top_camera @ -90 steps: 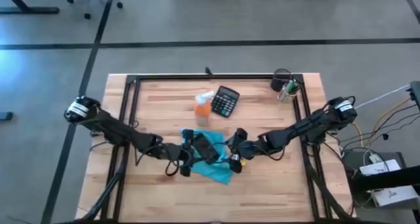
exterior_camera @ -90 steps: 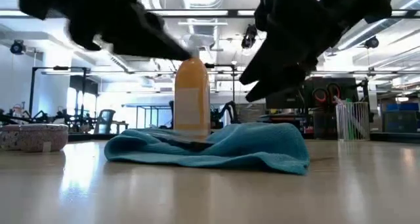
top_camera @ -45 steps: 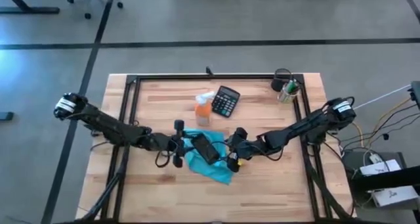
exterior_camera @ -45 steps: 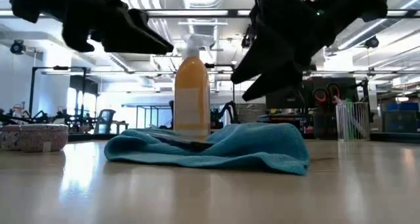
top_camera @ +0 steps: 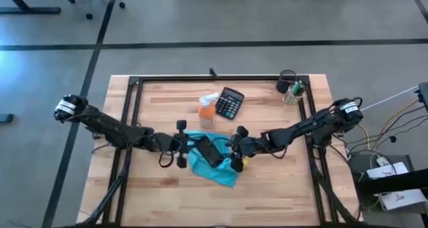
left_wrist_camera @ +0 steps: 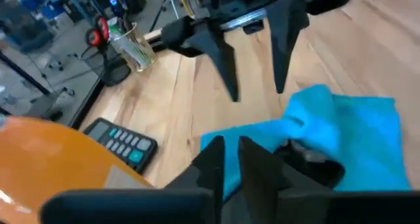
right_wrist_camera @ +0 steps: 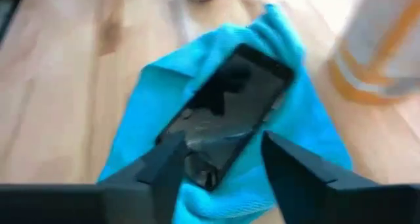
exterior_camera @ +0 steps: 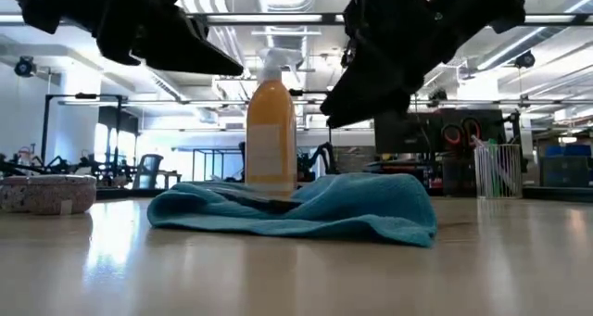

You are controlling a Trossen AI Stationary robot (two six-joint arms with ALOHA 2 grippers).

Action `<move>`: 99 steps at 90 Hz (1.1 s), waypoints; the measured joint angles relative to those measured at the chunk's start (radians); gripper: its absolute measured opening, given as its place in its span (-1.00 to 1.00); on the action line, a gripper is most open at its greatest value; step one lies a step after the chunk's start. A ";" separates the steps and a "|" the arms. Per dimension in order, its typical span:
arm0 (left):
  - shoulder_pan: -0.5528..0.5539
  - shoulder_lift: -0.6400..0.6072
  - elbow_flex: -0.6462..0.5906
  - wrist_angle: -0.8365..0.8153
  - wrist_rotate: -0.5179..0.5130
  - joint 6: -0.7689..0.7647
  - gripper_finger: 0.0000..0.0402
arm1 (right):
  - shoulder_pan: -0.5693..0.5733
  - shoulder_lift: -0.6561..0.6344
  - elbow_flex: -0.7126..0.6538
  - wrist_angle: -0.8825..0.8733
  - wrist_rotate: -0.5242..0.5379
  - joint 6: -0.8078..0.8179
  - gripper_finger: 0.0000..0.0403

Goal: Apply microfiber cloth
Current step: Wipe the front and back of the black cellphone with the blue microfiber cloth

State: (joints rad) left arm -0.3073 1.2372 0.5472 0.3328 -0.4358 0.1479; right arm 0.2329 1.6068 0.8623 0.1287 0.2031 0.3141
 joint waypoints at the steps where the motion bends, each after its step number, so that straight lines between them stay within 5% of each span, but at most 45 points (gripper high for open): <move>1: -0.001 -0.001 0.000 -0.001 0.000 -0.006 -0.98 | 0.000 0.000 0.000 0.005 -0.003 -0.013 -0.33; 16: -0.009 -0.031 -0.003 -0.001 0.001 -0.067 -0.99 | 0.014 -0.024 0.000 0.049 -0.019 -0.251 -0.93; 55: -0.014 -0.101 -0.024 0.079 0.001 -0.104 -1.00 | 0.031 -0.101 -0.050 0.099 -0.051 -0.428 -1.00; 99: -0.036 -0.107 -0.236 0.306 0.001 -0.240 -1.00 | 0.058 -0.177 -0.168 0.202 -0.073 -0.406 -1.00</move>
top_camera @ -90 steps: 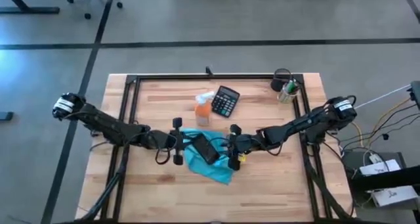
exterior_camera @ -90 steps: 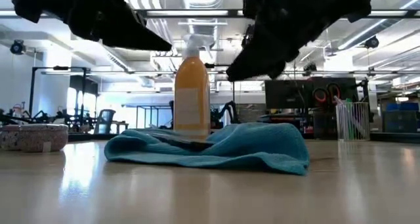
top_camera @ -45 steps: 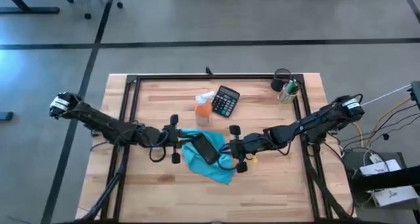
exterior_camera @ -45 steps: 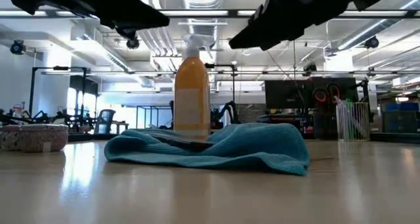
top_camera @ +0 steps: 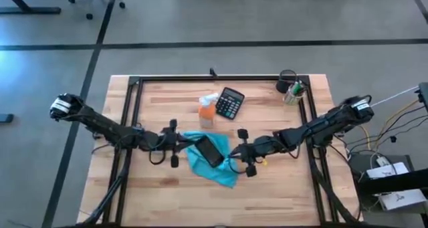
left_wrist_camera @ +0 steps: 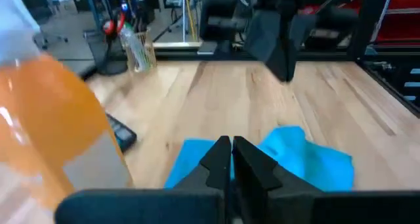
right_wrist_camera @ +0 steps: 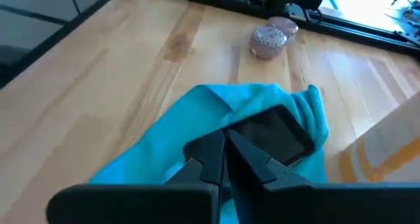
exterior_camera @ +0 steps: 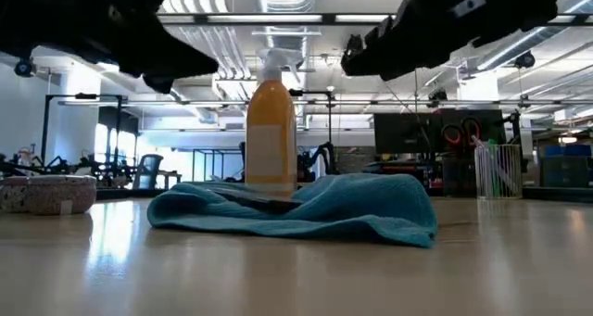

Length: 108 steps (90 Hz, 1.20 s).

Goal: Apply microfiber cloth
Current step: Wipe the front and back of the black cellphone with the blue microfiber cloth

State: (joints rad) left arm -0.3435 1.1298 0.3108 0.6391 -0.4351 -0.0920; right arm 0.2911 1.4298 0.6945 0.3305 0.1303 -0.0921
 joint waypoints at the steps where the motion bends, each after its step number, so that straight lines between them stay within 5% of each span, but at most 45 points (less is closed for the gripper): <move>1: -0.002 0.000 -0.005 0.009 0.000 0.000 -1.00 | 0.001 -0.008 -0.003 0.003 0.001 0.001 -1.00; 19: -0.010 0.002 -0.064 0.070 -0.005 -0.024 -1.00 | -0.009 -0.121 -0.083 0.038 0.020 0.006 -1.00; 43: -0.071 0.016 -0.066 -0.052 -0.018 -0.190 -1.00 | -0.015 -0.157 -0.116 -0.010 0.215 0.049 -1.00; 108: -0.080 0.317 -0.065 -0.039 -0.019 -0.265 -1.00 | -0.023 0.069 -0.054 0.005 0.229 0.029 -1.00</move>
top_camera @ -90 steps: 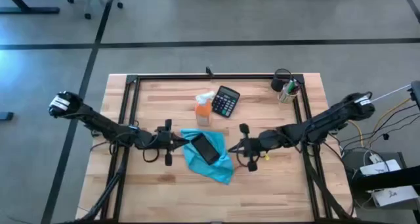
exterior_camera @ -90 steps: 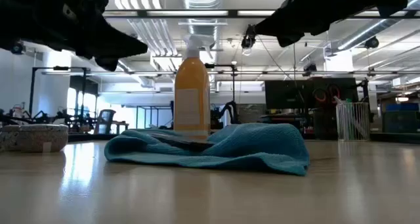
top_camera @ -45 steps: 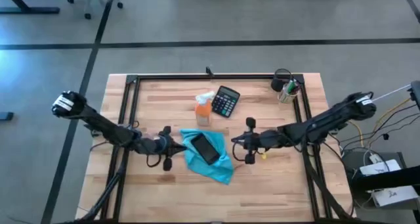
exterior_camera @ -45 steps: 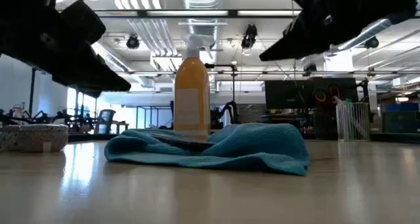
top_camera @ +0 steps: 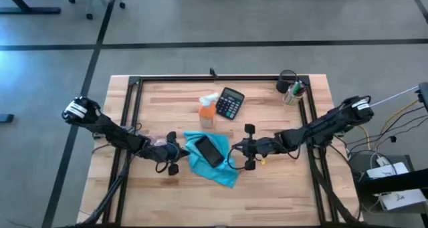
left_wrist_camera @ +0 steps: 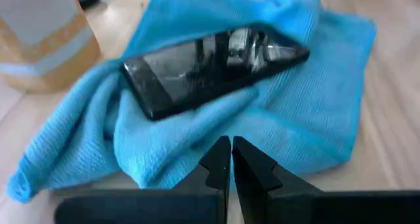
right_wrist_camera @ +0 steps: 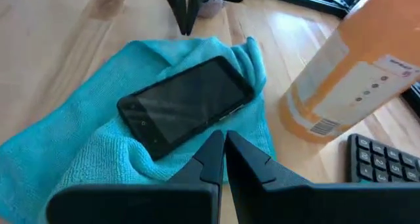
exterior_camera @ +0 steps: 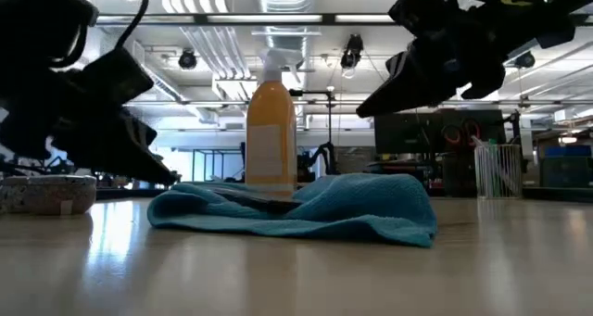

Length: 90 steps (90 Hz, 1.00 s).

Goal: Apply microfiber cloth
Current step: Wipe the front and back of the black cellphone with the blue microfiber cloth

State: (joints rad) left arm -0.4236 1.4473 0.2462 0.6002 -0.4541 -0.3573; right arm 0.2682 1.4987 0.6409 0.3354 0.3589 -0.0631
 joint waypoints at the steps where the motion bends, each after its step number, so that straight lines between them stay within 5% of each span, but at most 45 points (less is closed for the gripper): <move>1: 0.000 0.006 0.000 0.006 0.000 -0.001 -1.00 | -0.001 0.006 0.003 0.000 0.000 0.000 -1.00; 33: 0.000 0.198 0.077 0.066 0.040 0.000 -1.00 | -0.015 0.208 0.152 -0.001 0.001 -0.165 -1.00; 59: 0.000 0.231 0.131 0.048 0.029 0.035 -1.00 | -0.086 0.286 0.200 -0.002 -0.001 -0.172 -1.00; 90: 0.017 0.254 0.169 0.046 -0.038 0.084 -1.00 | -0.150 0.391 0.224 -0.020 -0.257 -0.084 -1.00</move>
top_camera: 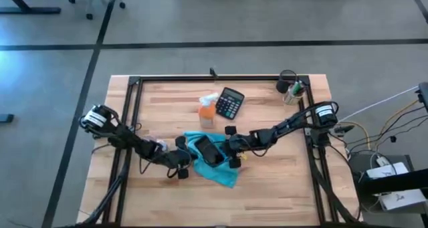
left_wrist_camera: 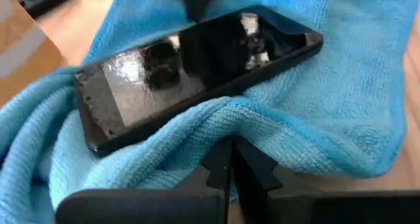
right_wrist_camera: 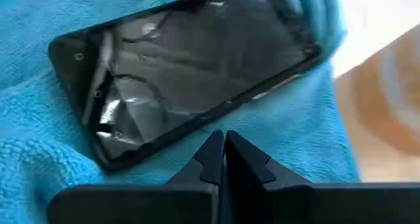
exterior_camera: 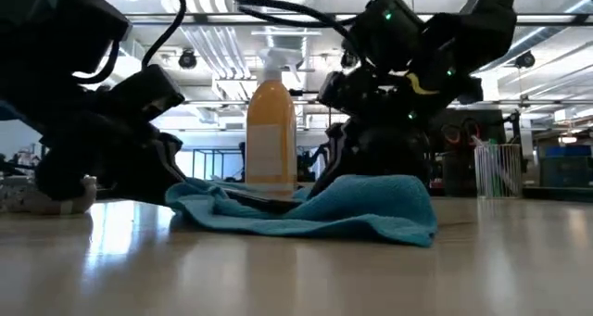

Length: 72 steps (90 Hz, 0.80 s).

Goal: Apply microfiber cloth
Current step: Wipe the front and back of the black cellphone with the blue microfiber cloth

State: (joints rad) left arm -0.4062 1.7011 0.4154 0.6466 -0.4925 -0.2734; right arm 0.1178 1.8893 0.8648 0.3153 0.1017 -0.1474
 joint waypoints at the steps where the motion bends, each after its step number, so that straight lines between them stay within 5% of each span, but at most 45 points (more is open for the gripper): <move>1: 0.002 0.002 0.002 0.000 0.000 0.002 -1.00 | 0.000 0.000 0.001 -0.001 -0.002 0.001 -1.00; 24: 0.044 0.094 0.067 0.016 -0.001 0.030 -1.00 | 0.002 0.000 0.022 -0.034 -0.147 0.025 -1.00; 72: 0.079 0.227 0.137 0.036 0.141 -0.052 -1.00 | 0.001 -0.009 0.036 -0.215 -0.146 0.094 -1.00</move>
State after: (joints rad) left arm -0.3271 1.9285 0.5526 0.6827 -0.3512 -0.3253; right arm 0.1192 1.8805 0.9005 0.1000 -0.0441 -0.0537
